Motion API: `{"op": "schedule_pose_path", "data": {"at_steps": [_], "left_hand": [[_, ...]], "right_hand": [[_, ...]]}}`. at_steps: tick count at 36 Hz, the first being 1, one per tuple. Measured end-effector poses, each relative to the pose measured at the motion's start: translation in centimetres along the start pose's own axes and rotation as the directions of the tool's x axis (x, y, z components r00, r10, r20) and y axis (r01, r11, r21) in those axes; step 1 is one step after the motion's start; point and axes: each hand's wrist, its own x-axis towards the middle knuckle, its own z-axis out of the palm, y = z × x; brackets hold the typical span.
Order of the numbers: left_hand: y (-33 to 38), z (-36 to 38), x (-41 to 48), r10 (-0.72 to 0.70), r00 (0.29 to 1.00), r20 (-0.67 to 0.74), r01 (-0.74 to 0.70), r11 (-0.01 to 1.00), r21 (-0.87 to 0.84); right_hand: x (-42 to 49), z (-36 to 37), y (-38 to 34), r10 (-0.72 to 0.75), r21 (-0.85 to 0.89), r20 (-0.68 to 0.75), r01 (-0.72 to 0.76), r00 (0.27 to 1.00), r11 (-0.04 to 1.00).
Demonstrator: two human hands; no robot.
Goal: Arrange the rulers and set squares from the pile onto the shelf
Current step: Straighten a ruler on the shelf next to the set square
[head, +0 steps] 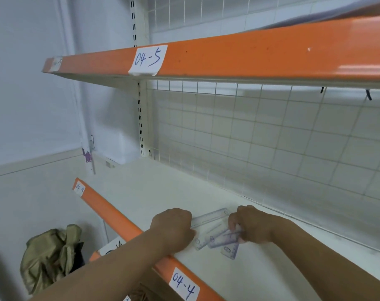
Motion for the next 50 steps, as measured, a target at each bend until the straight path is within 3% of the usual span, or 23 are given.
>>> {"op": "schedule_pose_path", "data": {"at_steps": [16,21,24,28,32,38,40,44,50], "left_hand": [[0.1,0.4,0.4,0.027,0.999,0.038,-0.027,1.0,-0.003],[0.5,0.6,0.2,0.062,0.995,0.082,-0.062,0.998,-0.006],[0.9,0.8,0.1,0.099,0.99,0.099,-0.099,0.995,-0.012],[1.6,1.1,0.1,0.135,0.985,0.103,-0.134,0.991,-0.019],[2.1,1.1,0.1,0.146,0.984,0.1,-0.146,0.989,-0.009],[2.4,0.3,-0.2,0.184,0.982,0.04,-0.185,0.982,0.031],[2.6,0.0,-0.3,0.191,0.981,0.032,-0.192,0.981,0.035],[3.0,-0.7,-0.7,0.206,0.979,0.002,-0.206,0.978,0.035],[3.4,-0.9,-2.4,0.19,0.982,-0.001,-0.19,0.981,-0.033]], "right_hand": [[-0.3,-0.4,-0.8,0.024,0.01,0.074,-0.025,0.997,1.0],[-1.1,0.0,-1.0,-0.011,0.099,0.064,0.005,0.998,0.995],[-1.3,0.5,-1.2,-0.049,0.254,0.07,0.03,0.996,0.967],[-1.9,0.6,-2.1,-0.13,0.255,-0.03,0.133,0.991,0.958],[-2.4,0.3,-2.1,-0.031,0.359,-0.1,0.065,0.994,0.931],[-3.7,-0.3,-2.3,-0.023,0.475,-0.155,0.095,0.988,0.875],[-4.4,-0.3,-2.3,-0.017,0.453,-0.16,0.089,0.987,0.887],[-5.6,-0.3,-2.6,-0.022,0.184,-0.231,0.066,0.973,0.981],[-8.8,-0.3,-2.9,0.034,0.02,-0.326,-0.029,0.945,0.999]]}}
